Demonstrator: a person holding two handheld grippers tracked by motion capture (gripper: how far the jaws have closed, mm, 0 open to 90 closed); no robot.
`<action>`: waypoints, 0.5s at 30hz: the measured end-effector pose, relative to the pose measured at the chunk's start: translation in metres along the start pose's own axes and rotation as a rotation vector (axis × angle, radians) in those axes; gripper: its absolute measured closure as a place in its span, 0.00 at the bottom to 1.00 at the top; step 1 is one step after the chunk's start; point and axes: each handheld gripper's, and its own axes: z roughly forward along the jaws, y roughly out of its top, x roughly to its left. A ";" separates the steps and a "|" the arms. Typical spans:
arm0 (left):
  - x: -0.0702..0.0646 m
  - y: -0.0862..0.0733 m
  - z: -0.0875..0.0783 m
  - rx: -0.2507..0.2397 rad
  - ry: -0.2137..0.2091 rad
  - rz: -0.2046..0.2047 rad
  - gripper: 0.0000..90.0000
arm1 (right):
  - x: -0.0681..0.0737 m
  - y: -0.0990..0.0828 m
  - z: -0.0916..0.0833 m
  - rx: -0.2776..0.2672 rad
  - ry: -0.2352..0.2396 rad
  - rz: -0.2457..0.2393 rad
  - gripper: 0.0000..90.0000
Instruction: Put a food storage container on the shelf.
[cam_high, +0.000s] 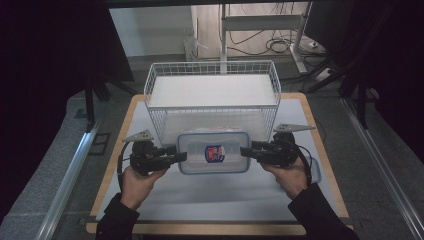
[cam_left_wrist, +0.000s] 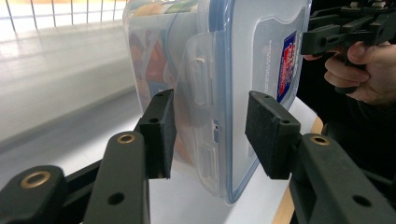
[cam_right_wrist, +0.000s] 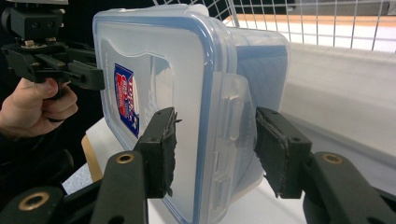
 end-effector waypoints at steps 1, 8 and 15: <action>0.000 0.000 0.000 0.000 0.000 0.000 0.60 | 0.000 0.000 0.000 0.000 0.000 0.000 0.56; 0.001 0.020 -0.007 -0.021 -0.004 0.007 0.60 | 0.001 0.024 -0.002 -0.020 0.005 -0.009 0.55; 0.002 0.045 -0.015 -0.040 -0.002 0.017 0.61 | 0.001 0.046 -0.004 -0.036 0.012 -0.012 0.55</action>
